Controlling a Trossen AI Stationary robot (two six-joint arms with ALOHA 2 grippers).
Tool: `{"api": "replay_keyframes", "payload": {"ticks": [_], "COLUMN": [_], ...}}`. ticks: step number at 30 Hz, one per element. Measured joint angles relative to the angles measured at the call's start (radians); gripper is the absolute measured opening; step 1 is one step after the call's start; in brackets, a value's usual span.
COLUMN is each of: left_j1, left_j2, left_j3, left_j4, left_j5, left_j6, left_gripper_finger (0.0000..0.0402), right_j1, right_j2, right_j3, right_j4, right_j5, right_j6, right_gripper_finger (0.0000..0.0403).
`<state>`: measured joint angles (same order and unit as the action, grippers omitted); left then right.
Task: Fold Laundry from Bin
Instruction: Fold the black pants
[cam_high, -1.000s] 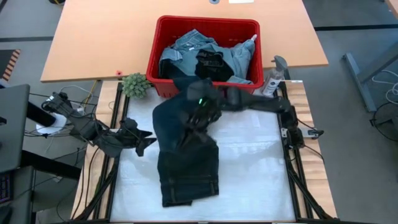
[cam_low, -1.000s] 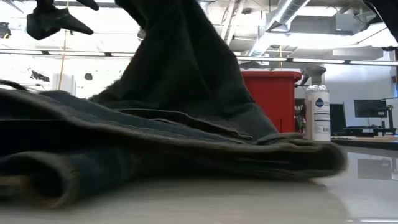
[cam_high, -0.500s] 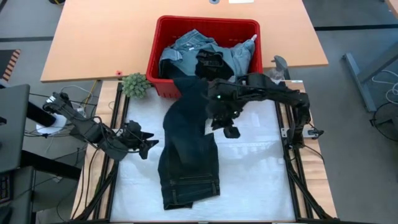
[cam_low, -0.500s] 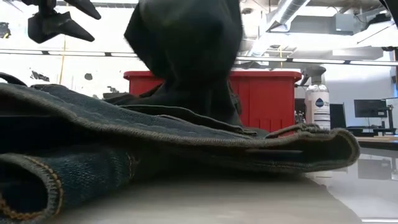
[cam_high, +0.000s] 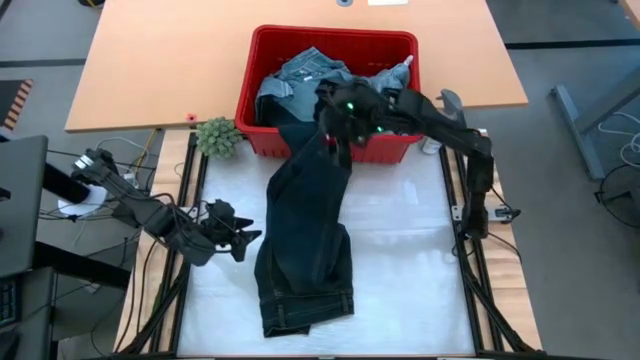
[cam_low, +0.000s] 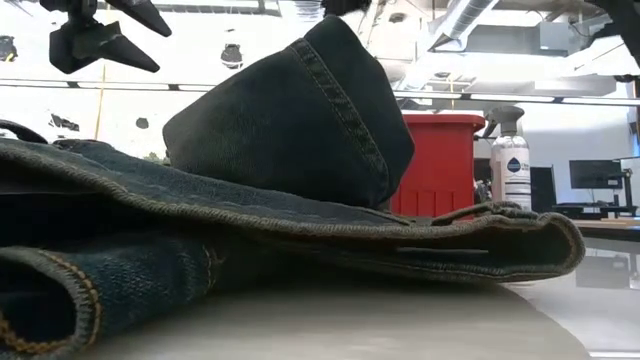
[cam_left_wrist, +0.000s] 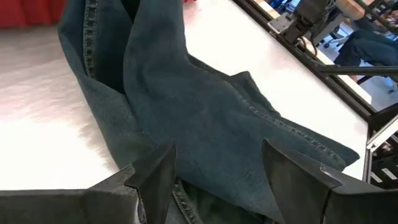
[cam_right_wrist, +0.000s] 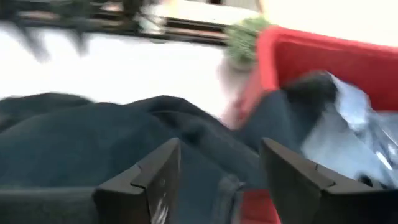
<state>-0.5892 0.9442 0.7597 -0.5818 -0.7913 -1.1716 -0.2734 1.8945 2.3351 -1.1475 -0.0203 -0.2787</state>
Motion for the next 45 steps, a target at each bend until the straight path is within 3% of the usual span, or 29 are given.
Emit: {"api": "replay_keyframes", "payload": {"ticks": [8,18,21,25,27,36,45], "left_j1": [0.000,0.000,0.000,0.000,0.000,0.000,0.000], "left_j2": [0.024,0.023,0.023,0.023,0.023,0.023,0.023], "left_j3": [-0.001,-0.001,-0.001,-0.001,-0.001,-0.001,-0.001], "left_j4": [0.013,0.015,0.015,0.012,0.012,0.012,0.012], "left_j5": [-0.001,-0.028,-0.042,-0.045,-0.053,-0.086,-0.088], "left_j6": [-0.018,-0.020,-0.020,-0.014,-0.014,-0.012,-0.019], "left_gripper_finger": [0.0224,0.0224,0.0224,0.0224,0.0224,0.0224,0.0224], "right_j1": [-0.139,-0.197,-0.189,-0.183,-0.177,-0.114,0.121], "right_j2": [0.146,0.235,0.236,0.236,0.235,0.145,-0.042], "right_j3": [-0.002,-0.001,-0.001,-0.001,-0.001,0.020,0.016], "right_j4": [-0.004,0.012,0.011,0.018,0.019,0.029,-0.031], "right_j5": [0.000,-0.010,-0.008,-0.003,-0.001,0.022,0.058], "right_j6": [0.155,0.268,0.256,0.252,0.252,0.244,0.277], "right_gripper_finger": [0.0249,0.0244,0.0201,0.0074,0.0040,0.0040,0.0040]}}
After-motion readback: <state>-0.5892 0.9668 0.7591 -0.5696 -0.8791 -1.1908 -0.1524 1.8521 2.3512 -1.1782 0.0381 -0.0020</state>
